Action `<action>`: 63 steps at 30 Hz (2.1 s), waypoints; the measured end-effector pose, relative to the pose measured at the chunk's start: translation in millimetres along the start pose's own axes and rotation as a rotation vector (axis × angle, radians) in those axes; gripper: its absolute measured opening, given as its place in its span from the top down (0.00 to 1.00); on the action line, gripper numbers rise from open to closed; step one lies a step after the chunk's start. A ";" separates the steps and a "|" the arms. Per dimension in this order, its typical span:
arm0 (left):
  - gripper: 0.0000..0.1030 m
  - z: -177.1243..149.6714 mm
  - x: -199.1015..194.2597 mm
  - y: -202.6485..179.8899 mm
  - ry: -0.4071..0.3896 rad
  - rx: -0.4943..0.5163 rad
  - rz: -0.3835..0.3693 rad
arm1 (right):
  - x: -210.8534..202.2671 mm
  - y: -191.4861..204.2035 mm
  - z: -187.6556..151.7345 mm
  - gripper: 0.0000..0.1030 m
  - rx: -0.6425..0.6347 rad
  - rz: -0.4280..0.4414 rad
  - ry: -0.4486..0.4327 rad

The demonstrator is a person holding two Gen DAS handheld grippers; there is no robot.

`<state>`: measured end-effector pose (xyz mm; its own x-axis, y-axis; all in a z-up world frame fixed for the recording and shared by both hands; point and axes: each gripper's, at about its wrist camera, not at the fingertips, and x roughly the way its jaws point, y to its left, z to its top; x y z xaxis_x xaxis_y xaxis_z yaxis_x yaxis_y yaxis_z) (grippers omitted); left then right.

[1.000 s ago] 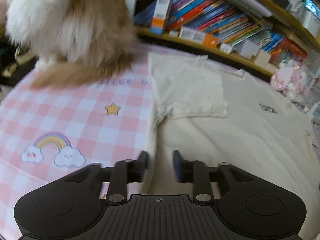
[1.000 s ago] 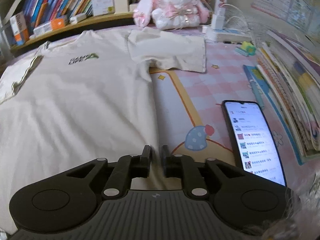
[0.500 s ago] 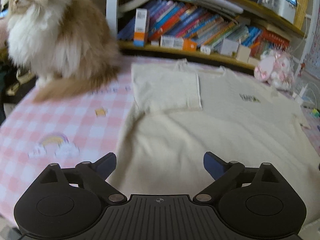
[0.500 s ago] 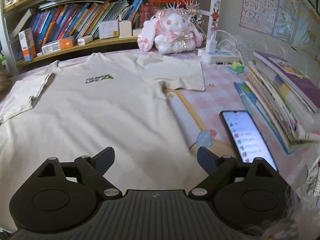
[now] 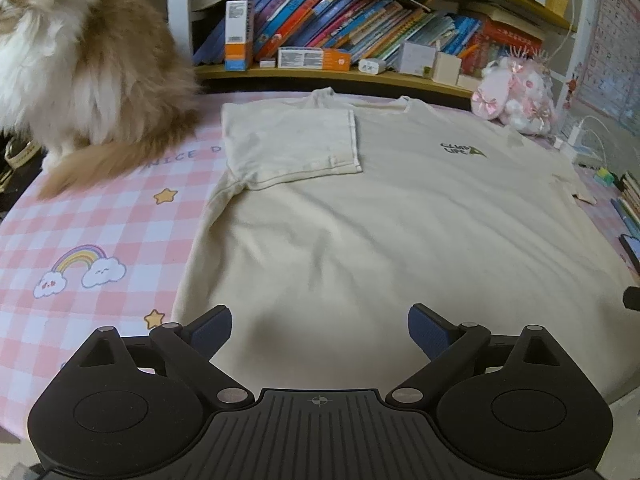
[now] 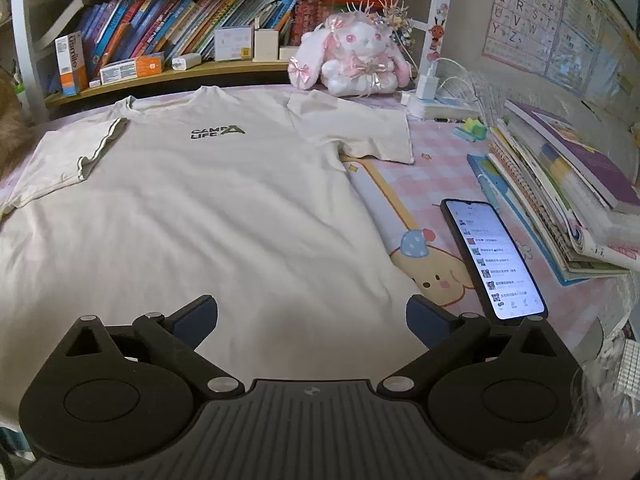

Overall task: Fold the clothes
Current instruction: 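Open the left gripper and lift it away from the folded side, then grasp the other side edge with the right gripper and fold it over the body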

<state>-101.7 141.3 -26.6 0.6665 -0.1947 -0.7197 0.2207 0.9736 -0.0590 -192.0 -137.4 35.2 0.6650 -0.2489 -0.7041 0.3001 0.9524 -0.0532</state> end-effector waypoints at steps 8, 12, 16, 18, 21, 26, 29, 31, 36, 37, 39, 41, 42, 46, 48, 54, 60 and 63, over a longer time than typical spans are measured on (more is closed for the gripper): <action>0.04 6.8 14.2 -14.0 0.027 -0.018 0.050 | 17.7 -4.3 11.4 0.01 -0.025 0.044 0.001; 0.04 14.2 24.8 -29.2 0.038 -0.035 0.088 | 35.3 -15.2 22.0 0.01 -0.031 0.073 0.004; 0.04 22.1 31.9 -55.0 0.024 -0.027 0.106 | 54.7 -34.4 40.1 0.01 -0.026 0.115 0.005; 0.04 23.6 38.5 -68.0 0.034 -0.029 0.114 | 64.6 -46.9 50.1 0.01 -0.017 0.151 0.008; 0.04 24.0 46.6 -85.8 0.050 -0.041 0.135 | 79.8 -68.6 64.5 0.05 0.025 0.259 0.033; 0.04 20.5 54.7 -106.5 0.086 -0.077 0.183 | 108.9 -98.2 91.8 0.30 0.073 0.365 0.065; 0.04 14.6 56.1 -115.9 0.109 -0.108 0.216 | 126.3 -113.8 105.3 0.39 0.076 0.367 0.065; 0.04 10.2 57.2 -120.8 0.131 -0.126 0.234 | 138.0 -124.9 112.0 0.44 0.092 0.368 0.077; 0.04 3.9 58.8 -130.7 0.162 -0.153 0.255 | 164.1 -150.3 120.8 0.50 0.171 0.379 0.111; 0.04 3.7 59.1 -131.7 0.165 -0.160 0.258 | 168.6 -154.3 121.8 0.52 0.186 0.380 0.118; 0.02 3.4 59.6 -133.5 0.169 -0.172 0.264 | 177.5 -160.4 124.2 0.54 0.219 0.386 0.133; 0.00 3.1 60.1 -135.4 0.174 -0.185 0.269 | 186.2 -166.4 126.7 0.56 0.251 0.392 0.146; 0.00 2.9 60.3 -136.1 0.175 -0.192 0.273 | 189.4 -168.7 128.3 0.56 0.270 0.400 0.147; 0.00 2.8 60.0 -137.8 0.182 -0.208 0.281 | 202.7 -178.2 134.9 0.56 0.376 0.452 0.153; 0.00 3.1 59.9 -138.8 0.186 -0.209 0.284 | 211.8 -186.5 136.4 0.56 0.470 0.480 0.153; 0.00 3.8 59.5 -140.4 0.196 -0.205 0.289 | 242.0 -218.8 133.3 0.57 0.834 0.560 0.157; 0.00 3.7 59.3 -140.4 0.201 -0.201 0.285 | 263.5 -236.3 135.0 0.57 1.019 0.582 0.119; 0.00 3.6 59.1 -140.6 0.202 -0.196 0.282 | 269.4 -238.3 144.9 0.57 0.987 0.561 0.088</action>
<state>-90.7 -7.5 -58.4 0.5237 0.0918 -0.8470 -0.1045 0.9936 0.0432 14.7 -456.8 -39.2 0.8363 0.2189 -0.5026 0.4088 0.3619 0.8378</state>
